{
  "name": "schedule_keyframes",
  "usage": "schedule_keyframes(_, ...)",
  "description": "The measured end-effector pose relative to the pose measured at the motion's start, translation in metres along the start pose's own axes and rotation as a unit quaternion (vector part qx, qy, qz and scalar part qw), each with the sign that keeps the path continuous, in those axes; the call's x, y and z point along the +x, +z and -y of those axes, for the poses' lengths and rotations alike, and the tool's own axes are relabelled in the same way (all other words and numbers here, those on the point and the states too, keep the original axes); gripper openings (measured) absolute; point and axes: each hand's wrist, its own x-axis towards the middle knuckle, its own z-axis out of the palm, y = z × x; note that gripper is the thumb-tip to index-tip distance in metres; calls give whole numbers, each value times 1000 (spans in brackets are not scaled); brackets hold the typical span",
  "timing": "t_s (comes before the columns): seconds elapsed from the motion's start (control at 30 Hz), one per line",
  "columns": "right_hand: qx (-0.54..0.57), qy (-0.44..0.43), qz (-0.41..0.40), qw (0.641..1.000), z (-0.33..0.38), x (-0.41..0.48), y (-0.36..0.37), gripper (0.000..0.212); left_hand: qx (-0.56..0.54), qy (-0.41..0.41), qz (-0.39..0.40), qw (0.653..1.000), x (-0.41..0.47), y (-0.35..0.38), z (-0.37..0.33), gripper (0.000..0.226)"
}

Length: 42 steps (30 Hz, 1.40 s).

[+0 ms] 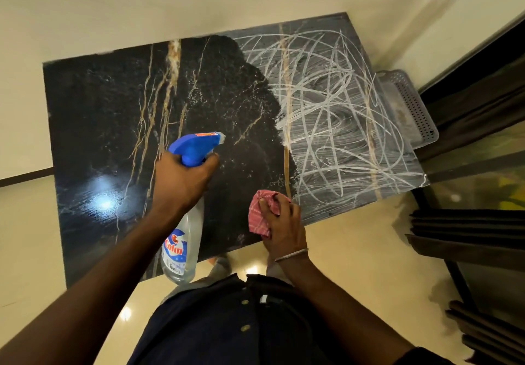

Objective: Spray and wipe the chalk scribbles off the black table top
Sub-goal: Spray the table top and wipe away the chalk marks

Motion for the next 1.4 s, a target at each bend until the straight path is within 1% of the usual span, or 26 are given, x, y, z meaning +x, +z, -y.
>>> schedule_keyframes(0.07,0,16,3,1000,-1,0,-3,83,-3,-6,-10,1000,0,6,-3,10)
schedule_keyframes(0.13,-2,10,15,1000,4,1,-1,80,-2,-11,-14,1000,0,11,-5,11)
schedule_keyframes(0.17,-10,-13,28,999,4,1,1,80,2,-16,-15,1000,1,14,-5,14)
schedule_keyframes(0.27,-46,-146,66,986,-4,2,4,85,10,-30,-16,999,5,25,-7,19)
schedule_keyframes(0.33,-44,-194,67,978,-17,4,0,85,11,-26,-19,999,8,33,-11,20)
schedule_keyframes(0.4,-21,-181,29,983,-36,6,-10,79,9,-22,-16,1000,10,39,-17,17)
schedule_keyframes(0.47,-11,-125,-16,992,-61,6,-22,81,2,-19,-9,1000,12,43,-22,12)
schedule_keyframes(0.53,-16,-58,-40,997,-82,5,-30,82,3,-19,-9,1000,14,48,-25,13)
schedule_keyframes(0.6,-16,-7,-47,999,-88,4,-31,78,6,-21,-12,1000,15,53,-29,13)
schedule_keyframes(0.67,-13,17,-37,999,-78,4,-28,82,0,-25,-17,1000,16,57,-33,12)
schedule_keyframes(0.73,-7,-13,-20,1000,-59,7,-22,88,-3,-26,-20,999,17,61,-35,10)
schedule_keyframes(0.87,-25,-166,17,986,-29,16,-14,93,6,-27,-28,999,17,69,-36,12)
schedule_keyframes(0.93,-38,-205,15,978,-32,21,-18,92,5,-31,-26,999,16,71,-37,15)
schedule_keyframes(1.0,-38,-194,-12,980,-51,24,-26,88,1,-31,-21,999,16,71,-38,19)
schedule_keyframes(1.03,-27,-165,-27,986,-64,26,-30,86,-2,-33,-19,999,15,72,-38,20)
schedule_keyframes(1.1,-7,-75,-54,996,-92,30,-40,84,-8,-37,-20,999,14,72,-38,20)
schedule_keyframes(1.17,3,7,-72,997,-109,35,-48,79,-11,-36,-28,999,13,74,-39,16)
schedule_keyframes(1.23,9,54,-81,995,-107,40,-51,77,-14,-32,-39,999,11,75,-41,12)
schedule_keyframes(1.3,-2,50,-77,996,-89,44,-48,77,-10,-34,-52,998,10,75,-44,14)
schedule_keyframes(1.33,-14,18,-67,997,-78,46,-44,77,-5,-33,-59,998,8,76,-45,15)
schedule_keyframes(1.4,-39,-86,-36,995,-61,51,-37,77,2,-27,-70,997,5,78,-47,14)
